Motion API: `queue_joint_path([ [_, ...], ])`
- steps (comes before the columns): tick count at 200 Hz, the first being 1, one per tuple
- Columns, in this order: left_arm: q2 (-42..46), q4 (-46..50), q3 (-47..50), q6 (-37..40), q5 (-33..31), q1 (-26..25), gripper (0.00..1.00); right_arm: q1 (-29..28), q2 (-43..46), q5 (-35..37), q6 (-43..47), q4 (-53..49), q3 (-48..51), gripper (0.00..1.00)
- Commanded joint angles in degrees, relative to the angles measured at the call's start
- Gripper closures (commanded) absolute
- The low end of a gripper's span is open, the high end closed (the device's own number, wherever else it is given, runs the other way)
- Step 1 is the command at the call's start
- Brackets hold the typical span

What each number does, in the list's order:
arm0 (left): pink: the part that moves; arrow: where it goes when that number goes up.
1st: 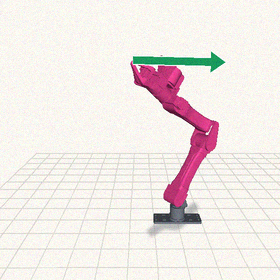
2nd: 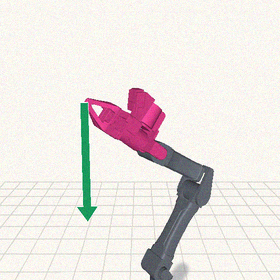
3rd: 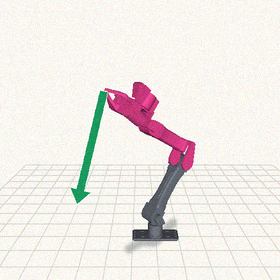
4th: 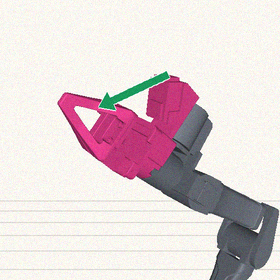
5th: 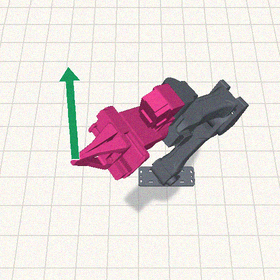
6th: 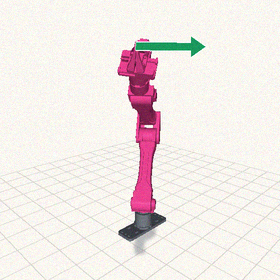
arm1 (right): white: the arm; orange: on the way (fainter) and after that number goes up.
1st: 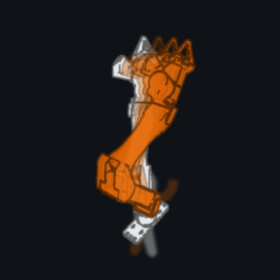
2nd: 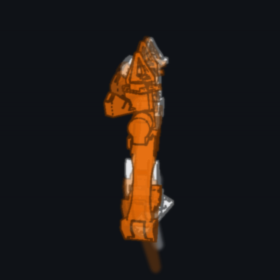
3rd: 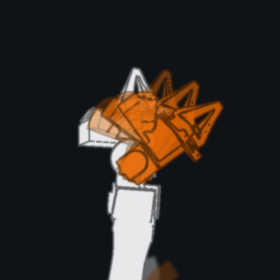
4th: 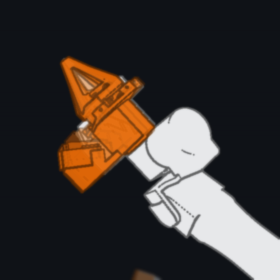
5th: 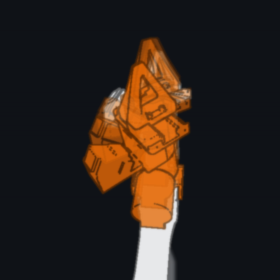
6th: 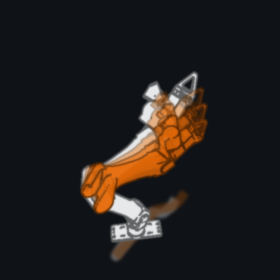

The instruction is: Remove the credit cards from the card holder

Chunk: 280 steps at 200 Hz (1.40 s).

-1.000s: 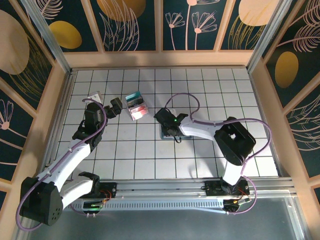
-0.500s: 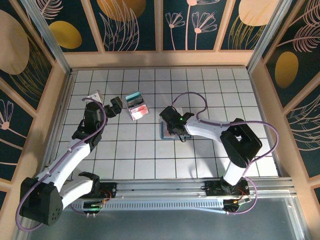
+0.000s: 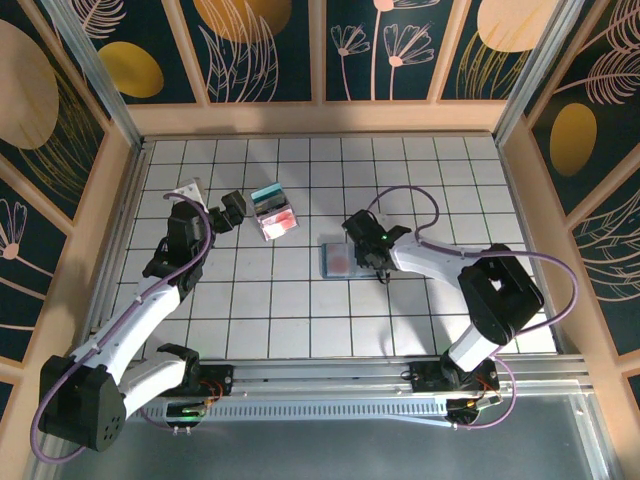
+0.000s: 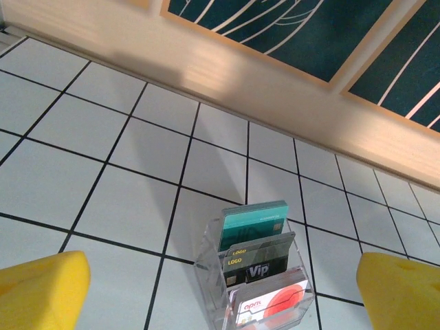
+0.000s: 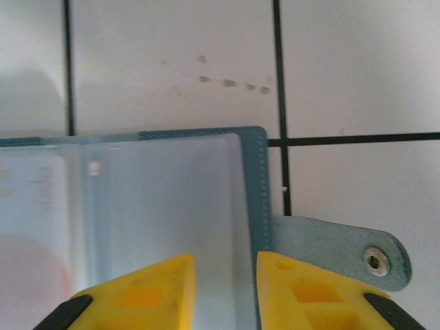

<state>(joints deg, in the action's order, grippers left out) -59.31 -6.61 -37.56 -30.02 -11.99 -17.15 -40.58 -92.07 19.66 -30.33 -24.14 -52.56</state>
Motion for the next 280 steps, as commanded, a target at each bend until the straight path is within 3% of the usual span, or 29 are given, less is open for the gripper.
queue_joint_path([
  [1,-0.5,0.2,-1.6,0.6,0.9,0.3,0.01,0.9,0.8,-0.2,0.4,2.0,2.0,0.71],
  [66,-0.1,0.6,-0.7,0.1,1.2,0.0,0.01,0.7,1.6,0.3,1.6,-0.2,-1.6,0.75],
  [138,0.8,-0.3,1.5,-1.8,-0.8,0.1,0.01,-7.3,-3.2,-5.0,3.2,-0.9,-8.7,0.75],
  [219,-0.4,-0.7,2.0,-1.5,1.0,-0.1,0.01,-9.4,-10.2,-11.0,3.6,0.6,-10.4,0.59],
  [280,-5.9,0.5,-0.6,-1.1,-4.2,-10.4,0.01,-9.4,-11.5,-12.0,3.4,1.5,-9.4,0.53],
])
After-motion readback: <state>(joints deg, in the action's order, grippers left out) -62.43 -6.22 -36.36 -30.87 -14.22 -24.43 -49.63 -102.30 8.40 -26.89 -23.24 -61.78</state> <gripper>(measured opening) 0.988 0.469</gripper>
